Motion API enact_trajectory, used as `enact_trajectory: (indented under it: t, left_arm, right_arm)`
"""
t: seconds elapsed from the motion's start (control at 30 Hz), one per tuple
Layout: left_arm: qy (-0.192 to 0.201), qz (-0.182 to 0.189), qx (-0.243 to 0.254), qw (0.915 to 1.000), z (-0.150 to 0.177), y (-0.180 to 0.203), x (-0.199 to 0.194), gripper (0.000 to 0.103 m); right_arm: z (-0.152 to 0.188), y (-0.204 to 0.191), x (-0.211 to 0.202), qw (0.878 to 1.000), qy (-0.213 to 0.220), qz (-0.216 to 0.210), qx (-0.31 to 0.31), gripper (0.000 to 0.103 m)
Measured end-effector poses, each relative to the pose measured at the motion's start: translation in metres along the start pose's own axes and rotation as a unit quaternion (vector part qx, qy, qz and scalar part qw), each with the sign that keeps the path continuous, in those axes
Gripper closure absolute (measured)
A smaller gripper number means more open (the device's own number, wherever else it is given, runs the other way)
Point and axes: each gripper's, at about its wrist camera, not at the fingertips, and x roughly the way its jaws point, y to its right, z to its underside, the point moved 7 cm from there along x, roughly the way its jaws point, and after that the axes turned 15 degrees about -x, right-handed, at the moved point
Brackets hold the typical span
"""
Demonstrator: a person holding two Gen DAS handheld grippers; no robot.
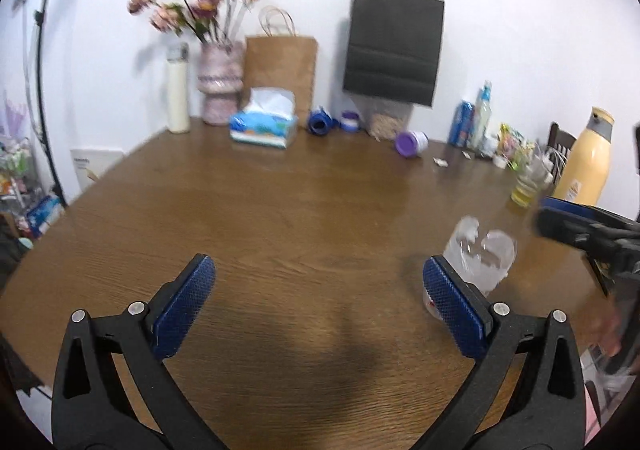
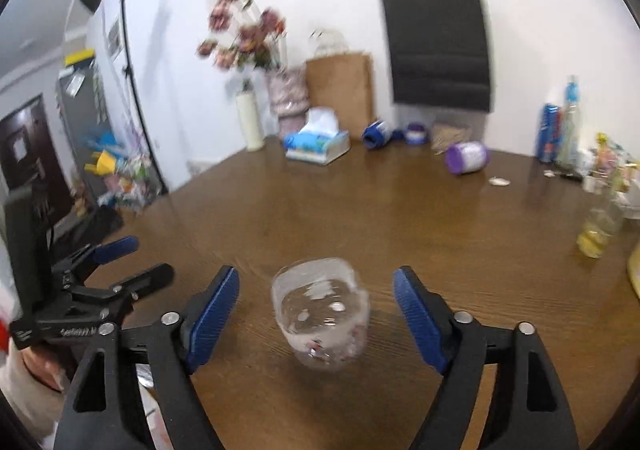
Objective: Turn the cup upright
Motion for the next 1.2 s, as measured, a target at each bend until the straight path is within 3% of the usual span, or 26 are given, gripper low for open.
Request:
enact_trajectory:
  t: [0.23, 0.37, 0.63, 0.8, 0.9, 1.07, 1.2]
  left_arm:
    - [0.05, -0.015, 0.005, 0.9986, -0.025, 0.003, -0.013, 0.0]
    - [0.051, -0.006, -0.011, 0.9986, -0.028, 0.006, -0.016, 0.0]
    - [0.08, -0.019, 0.014, 0.9965, -0.028, 0.012, -0.035, 0.0]
    - [0.116, -0.015, 0.012, 0.993, -0.022, 0.012, -0.074, 0.0]
    - [0.132, -0.011, 0.025, 0.9909, -0.006, 0.008, -0.1, 0.0]
    - [0.107, 0.006, 0.056, 0.9927, 0.047, -0.001, -0.137, 0.0]
    - [0.147, -0.001, 0.081, 0.9859, 0.082, -0.003, -0.174, 0.0]
  right_arm:
    - [0.011, 0.045, -0.052, 0.996, -0.002, 0.084, 0.019, 0.014]
    - [0.009, 0.052, -0.056, 0.996, 0.015, 0.07, 0.046, 0.014]
    - [0.008, 0.037, -0.055, 0.997, 0.018, 0.073, 0.025, 0.014]
    - [0.011, 0.016, -0.079, 0.995, 0.039, 0.089, 0.012, 0.014]
    - [0.019, -0.009, -0.106, 0.992, 0.061, 0.107, -0.013, 0.014]
    - [0.051, -0.05, -0.138, 0.991, 0.081, 0.103, -0.007, 0.014]
    - [0.085, -0.083, -0.155, 0.99, 0.087, 0.11, 0.008, 0.014]
